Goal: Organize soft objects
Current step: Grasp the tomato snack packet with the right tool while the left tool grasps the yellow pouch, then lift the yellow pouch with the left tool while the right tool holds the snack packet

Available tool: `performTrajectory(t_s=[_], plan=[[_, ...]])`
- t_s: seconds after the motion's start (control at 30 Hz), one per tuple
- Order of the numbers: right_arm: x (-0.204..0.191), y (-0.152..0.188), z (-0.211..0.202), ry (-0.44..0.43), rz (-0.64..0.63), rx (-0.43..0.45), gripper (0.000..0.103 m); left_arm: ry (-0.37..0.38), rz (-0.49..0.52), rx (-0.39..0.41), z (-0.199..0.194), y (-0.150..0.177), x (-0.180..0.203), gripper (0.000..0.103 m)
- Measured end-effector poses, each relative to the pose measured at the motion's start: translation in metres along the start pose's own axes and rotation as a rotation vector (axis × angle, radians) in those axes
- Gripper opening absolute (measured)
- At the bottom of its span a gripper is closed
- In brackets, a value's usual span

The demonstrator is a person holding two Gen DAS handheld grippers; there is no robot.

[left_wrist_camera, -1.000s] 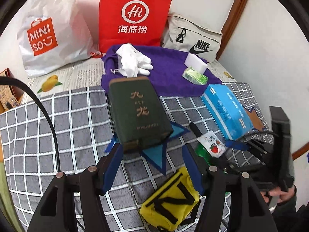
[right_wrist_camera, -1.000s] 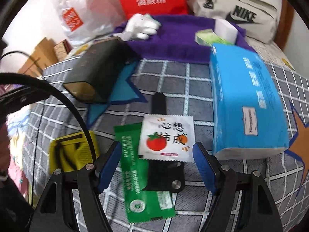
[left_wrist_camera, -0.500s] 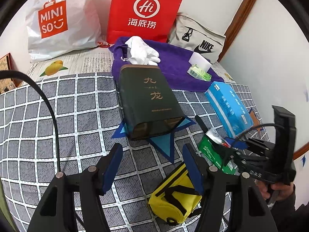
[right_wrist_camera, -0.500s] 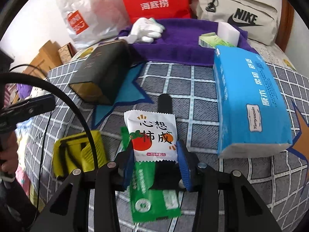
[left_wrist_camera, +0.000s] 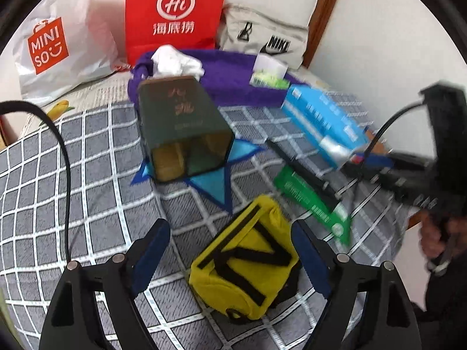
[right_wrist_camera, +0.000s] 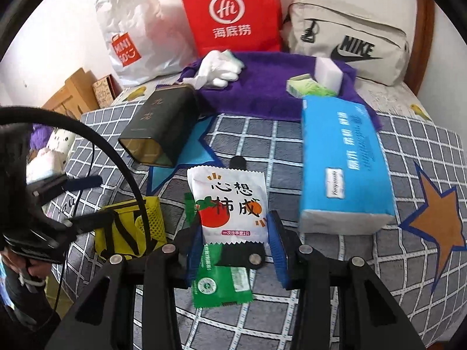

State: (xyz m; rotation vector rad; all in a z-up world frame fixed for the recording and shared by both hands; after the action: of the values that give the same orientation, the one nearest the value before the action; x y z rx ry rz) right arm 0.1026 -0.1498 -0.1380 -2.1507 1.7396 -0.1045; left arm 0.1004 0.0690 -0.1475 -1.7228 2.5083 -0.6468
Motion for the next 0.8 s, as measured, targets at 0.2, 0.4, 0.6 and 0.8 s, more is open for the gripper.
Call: performTrajectory(t_s=[0.2, 0.4, 0.6, 0.8], plan=[[0.013, 0.005, -0.003, -0.006, 0.027, -0.001, 0.041, -0.037, 0.042, -0.091, 0.034, 0.005, 0.004, 0.084], [0.017, 0.007, -0.003, -0.015, 0.035, 0.000, 0.041, -0.071, 0.089, -0.070, 0.037, 0.011, 0.007, 0.040], [0.016, 0.003, -0.005, -0.025, 0.028, 0.010, 0.041, 0.008, 0.044, -0.042, 0.017, 0.014, -0.003, 0.017], [0.018, -0.001, -0.005, -0.035, 0.027, 0.016, 0.041, -0.007, 0.014, -0.014, 0.000, 0.018, -0.004, 0.015]])
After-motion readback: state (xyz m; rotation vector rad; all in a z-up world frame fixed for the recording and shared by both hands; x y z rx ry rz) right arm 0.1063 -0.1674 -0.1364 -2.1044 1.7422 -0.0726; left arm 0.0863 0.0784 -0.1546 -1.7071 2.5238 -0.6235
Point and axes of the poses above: each gripper's, at about its wrist camera, not at the fingertips, and z roughly the way its jaws point, x to its right, y to its underside, the point moved 2 cm from there along z, roughly the way its jaws point, and after that the axes turned 11 degrees about -x, right-handed, at the moved point
